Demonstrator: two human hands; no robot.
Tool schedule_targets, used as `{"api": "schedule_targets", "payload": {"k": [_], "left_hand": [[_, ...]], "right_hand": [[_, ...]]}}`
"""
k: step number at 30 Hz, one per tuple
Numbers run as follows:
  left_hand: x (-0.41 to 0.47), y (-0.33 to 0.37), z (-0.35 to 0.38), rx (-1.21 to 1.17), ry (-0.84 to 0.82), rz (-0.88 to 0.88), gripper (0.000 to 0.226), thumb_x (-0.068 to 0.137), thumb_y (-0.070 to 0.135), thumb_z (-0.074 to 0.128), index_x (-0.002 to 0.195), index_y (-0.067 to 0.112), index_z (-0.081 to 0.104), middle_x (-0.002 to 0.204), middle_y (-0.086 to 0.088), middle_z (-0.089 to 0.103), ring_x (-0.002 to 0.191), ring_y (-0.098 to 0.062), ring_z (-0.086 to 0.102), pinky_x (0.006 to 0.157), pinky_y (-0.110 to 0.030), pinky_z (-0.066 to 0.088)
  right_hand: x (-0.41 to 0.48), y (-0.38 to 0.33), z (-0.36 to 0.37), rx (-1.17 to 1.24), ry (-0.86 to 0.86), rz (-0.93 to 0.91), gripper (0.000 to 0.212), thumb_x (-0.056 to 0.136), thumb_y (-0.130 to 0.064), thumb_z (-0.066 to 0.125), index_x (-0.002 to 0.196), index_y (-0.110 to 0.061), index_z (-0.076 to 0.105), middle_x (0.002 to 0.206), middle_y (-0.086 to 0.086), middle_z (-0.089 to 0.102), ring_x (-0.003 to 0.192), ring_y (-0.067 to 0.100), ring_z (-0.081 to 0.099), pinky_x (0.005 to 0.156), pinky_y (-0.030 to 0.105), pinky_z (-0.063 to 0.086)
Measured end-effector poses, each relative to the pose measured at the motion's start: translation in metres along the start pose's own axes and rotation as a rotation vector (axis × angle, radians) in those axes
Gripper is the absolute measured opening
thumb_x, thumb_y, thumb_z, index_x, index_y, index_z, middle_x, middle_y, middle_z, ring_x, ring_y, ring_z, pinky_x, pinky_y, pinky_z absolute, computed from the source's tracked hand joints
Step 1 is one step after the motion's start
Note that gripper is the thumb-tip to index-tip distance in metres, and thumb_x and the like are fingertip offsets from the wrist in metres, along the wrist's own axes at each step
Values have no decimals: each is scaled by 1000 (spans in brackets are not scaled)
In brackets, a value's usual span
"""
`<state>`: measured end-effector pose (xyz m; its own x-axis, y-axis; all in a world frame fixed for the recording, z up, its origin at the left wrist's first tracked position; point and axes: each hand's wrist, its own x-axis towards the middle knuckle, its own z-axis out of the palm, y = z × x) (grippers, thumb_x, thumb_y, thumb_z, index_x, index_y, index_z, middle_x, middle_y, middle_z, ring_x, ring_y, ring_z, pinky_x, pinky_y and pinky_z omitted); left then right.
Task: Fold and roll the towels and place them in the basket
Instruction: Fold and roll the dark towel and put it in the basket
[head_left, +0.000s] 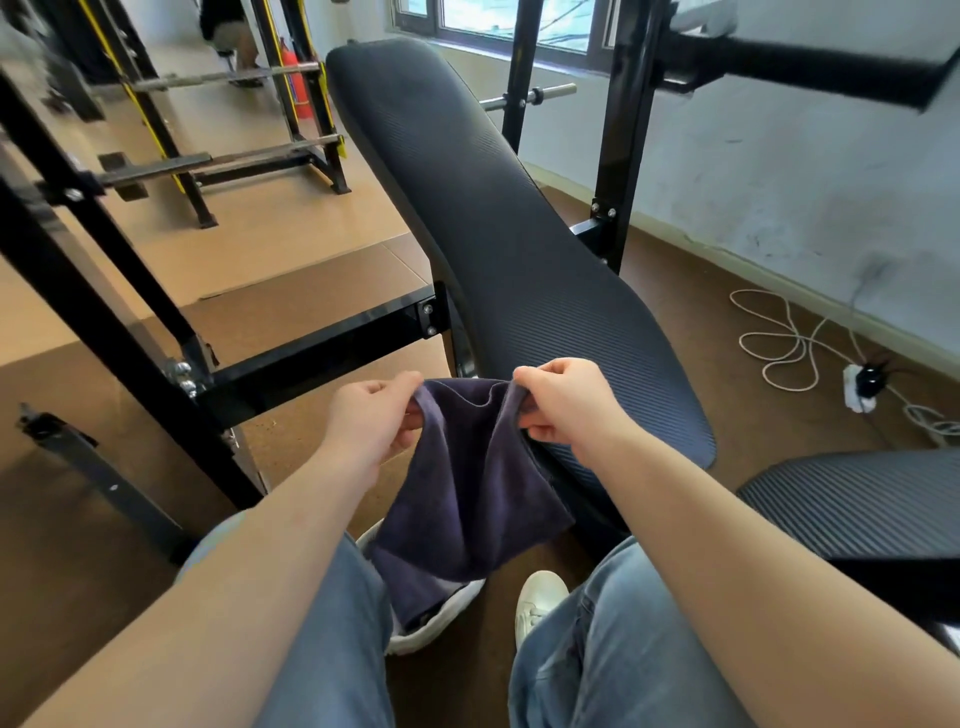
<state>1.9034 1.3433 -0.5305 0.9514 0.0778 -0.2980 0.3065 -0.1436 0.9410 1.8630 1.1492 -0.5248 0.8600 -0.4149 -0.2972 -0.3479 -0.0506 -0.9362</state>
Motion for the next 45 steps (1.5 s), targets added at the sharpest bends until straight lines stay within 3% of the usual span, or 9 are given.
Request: {"api": "schedule_targets", "payload": {"k": [9,14,17,25,28,34,38,40,45], "left_hand": [[-13,-25,19,34,-200,78,11,93,27,76,93,16,77,80,-1,78,76,-13,76,61,-18,57],[-7,-27,20,-8,-262,9,6,96,16,72,97,14,77,86,-7,80,84,-18,78,73,-27,62],[-6,-27,22,-18,-271,-2,7,96,15,71,100,14,77,87,-7,80,85,-19,78,76,-31,64],[-6,-25,25,-118,-292,-101,12,93,15,74,101,8,78,90,-11,80,76,-14,77,64,-22,61],[-5,-26,23,-112,-321,-92,13,95,20,71,103,12,78,93,-6,80,82,-13,77,61,-19,58],[-2,-21,21,29,-336,-63,29,103,37,57,98,20,80,96,4,78,95,-13,69,76,-29,55],[16,-21,13,120,-105,49,21,102,35,58,94,24,74,103,1,71,101,-17,65,83,-35,58],[23,-23,10,177,-51,55,7,100,35,63,101,28,66,112,-1,66,104,-20,63,81,-35,61],[31,-28,9,253,-150,-101,41,90,35,76,126,32,56,131,-2,57,114,-22,60,74,-38,65]], "right_hand": [[-4,32,27,-369,-66,-317,9,88,-40,75,88,-32,78,80,-11,76,78,9,73,78,40,64],[-6,30,23,-503,-69,-381,13,89,-31,73,100,-30,80,90,-16,74,86,0,68,74,11,48],[-6,30,22,-534,-39,-428,10,89,-31,73,96,-31,81,90,-16,73,88,-1,66,70,6,41],[-6,35,24,-617,-15,-550,13,93,-31,71,98,-29,83,90,-10,78,86,4,67,76,16,48],[-4,37,23,-657,-55,-585,17,91,-36,75,104,-27,81,94,-10,77,87,4,67,79,20,52],[2,35,19,-588,-19,-574,12,84,-27,81,93,-21,78,87,-10,73,82,7,67,78,30,56],[2,30,11,-590,-38,-575,13,84,-18,74,94,-26,77,82,-15,70,79,0,66,74,17,50],[1,29,7,-584,-74,-560,15,85,-16,72,95,-27,75,84,-15,71,80,-1,67,75,17,53],[0,28,1,-559,-144,-542,19,82,-12,69,89,-30,71,78,-10,72,74,5,70,75,35,61]]}}
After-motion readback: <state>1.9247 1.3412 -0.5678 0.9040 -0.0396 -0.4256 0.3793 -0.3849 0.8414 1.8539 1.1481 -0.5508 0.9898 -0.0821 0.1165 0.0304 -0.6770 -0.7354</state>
